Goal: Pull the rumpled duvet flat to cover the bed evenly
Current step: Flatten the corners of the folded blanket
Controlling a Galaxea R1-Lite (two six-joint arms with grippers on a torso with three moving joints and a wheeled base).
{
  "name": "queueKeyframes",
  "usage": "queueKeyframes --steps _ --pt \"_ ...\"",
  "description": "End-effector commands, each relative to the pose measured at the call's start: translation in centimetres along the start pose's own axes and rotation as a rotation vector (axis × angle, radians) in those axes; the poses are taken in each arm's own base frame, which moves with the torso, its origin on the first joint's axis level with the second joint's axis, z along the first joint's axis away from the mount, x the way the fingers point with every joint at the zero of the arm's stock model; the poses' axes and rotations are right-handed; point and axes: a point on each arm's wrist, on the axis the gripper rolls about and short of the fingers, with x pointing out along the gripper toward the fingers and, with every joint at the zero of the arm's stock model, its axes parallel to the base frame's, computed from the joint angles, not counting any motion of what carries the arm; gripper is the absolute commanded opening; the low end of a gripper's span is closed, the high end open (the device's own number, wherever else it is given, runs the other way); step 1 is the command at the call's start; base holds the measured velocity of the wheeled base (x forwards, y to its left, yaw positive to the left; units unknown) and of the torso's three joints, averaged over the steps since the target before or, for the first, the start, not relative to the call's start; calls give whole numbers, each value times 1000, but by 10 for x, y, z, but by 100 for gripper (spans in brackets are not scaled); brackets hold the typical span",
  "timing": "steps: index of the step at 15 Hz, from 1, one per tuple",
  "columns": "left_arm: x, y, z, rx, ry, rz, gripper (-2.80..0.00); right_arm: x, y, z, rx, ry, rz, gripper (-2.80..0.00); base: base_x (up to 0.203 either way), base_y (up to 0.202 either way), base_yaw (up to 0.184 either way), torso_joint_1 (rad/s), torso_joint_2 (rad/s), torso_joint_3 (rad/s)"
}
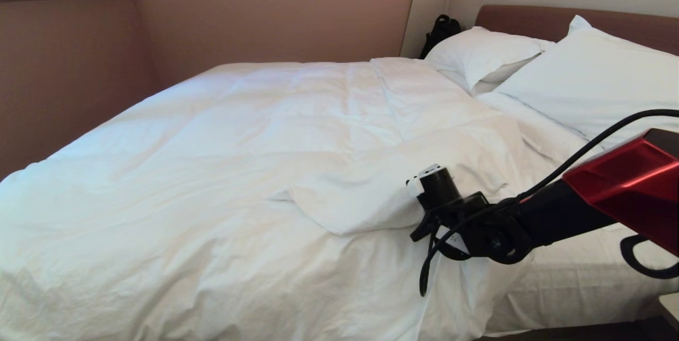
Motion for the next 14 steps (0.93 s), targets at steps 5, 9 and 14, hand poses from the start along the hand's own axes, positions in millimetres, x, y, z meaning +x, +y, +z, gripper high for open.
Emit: queueKeyframes --steps 5,9,14 --pt "0 0 0 0 0 0 -280 -48 -30 9 40 -100 71 -280 0 0 0 0 0 0" --pt "0 0 0 0 0 0 -280 -65 -62 16 81 -144 60 -280 0 0 0 0 0 0" --pt "0 0 0 0 0 0 -280 -62 -84 9 75 -135 125 -280 0 0 0 0 0 0"
